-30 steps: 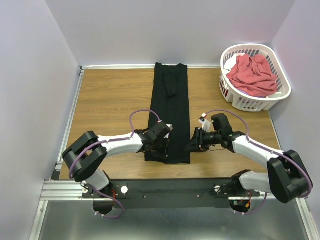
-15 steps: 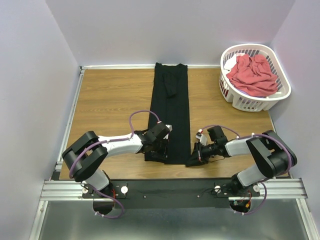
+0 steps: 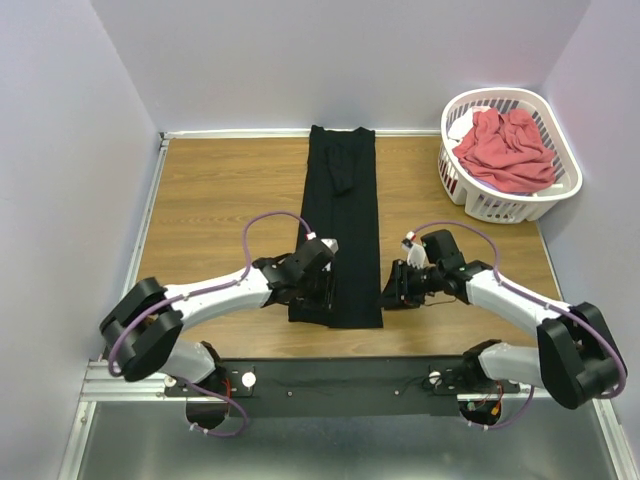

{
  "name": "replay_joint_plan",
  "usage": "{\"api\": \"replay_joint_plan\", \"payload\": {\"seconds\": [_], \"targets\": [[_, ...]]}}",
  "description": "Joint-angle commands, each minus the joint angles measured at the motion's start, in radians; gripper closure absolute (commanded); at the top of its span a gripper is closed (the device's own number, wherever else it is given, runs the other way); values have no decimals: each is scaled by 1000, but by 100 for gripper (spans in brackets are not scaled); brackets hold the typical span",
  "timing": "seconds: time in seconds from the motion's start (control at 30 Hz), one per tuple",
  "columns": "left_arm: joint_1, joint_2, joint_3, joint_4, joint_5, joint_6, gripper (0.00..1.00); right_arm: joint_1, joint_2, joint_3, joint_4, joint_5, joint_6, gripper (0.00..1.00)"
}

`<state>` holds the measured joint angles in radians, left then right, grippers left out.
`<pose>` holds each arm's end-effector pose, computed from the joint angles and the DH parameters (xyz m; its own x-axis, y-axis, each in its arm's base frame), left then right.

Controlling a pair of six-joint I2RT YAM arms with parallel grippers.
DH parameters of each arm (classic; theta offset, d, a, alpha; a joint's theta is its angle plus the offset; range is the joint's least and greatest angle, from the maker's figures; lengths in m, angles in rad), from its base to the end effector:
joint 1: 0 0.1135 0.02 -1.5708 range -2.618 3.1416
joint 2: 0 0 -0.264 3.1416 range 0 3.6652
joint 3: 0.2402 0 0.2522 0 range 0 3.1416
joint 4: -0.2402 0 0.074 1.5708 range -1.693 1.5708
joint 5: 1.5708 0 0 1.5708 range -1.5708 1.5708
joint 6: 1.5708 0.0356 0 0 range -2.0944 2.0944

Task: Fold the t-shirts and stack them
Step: Fold the tshirt

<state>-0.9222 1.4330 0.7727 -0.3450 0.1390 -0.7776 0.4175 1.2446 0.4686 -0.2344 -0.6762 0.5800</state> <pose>0.1607 -0.2202 0.1799 -0.9486 0.1013 -0.2998 0.2366 0.8562 -0.4593 0.1796 0.1040 0.1486 -0.9876 0.0295 -0.1541 -0.0945 0.6718 0.7347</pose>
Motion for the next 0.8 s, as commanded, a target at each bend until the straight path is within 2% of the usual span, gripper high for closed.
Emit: {"api": "replay_joint_plan", "payload": {"seconds": [0.0,0.07,0.1,0.17,0.2,0.43,0.6,0.77], "targets": [[9,-91,43,-75,-94,-29,54,0,-33,94,-277,213,-51,51],[31,-138,34,-95,-119,-37,53,4,-28,97,-287,245,-36,50],[42,-161,16,-104,-131,-38,42,6,-25,97,-292,251,-20,50],[77,-177,-7,-127,-160,-25,39,15,-13,96,-289,274,-8,50],[89,-192,-33,-129,-161,-17,25,18,4,96,-284,282,-3,50],[181,-244,-133,-108,-144,20,25,73,76,73,-194,283,50,50],[204,-238,-177,-83,-144,32,31,138,159,67,-117,310,95,50],[206,-201,-190,-45,-96,43,36,176,203,71,-109,369,110,51]]}}
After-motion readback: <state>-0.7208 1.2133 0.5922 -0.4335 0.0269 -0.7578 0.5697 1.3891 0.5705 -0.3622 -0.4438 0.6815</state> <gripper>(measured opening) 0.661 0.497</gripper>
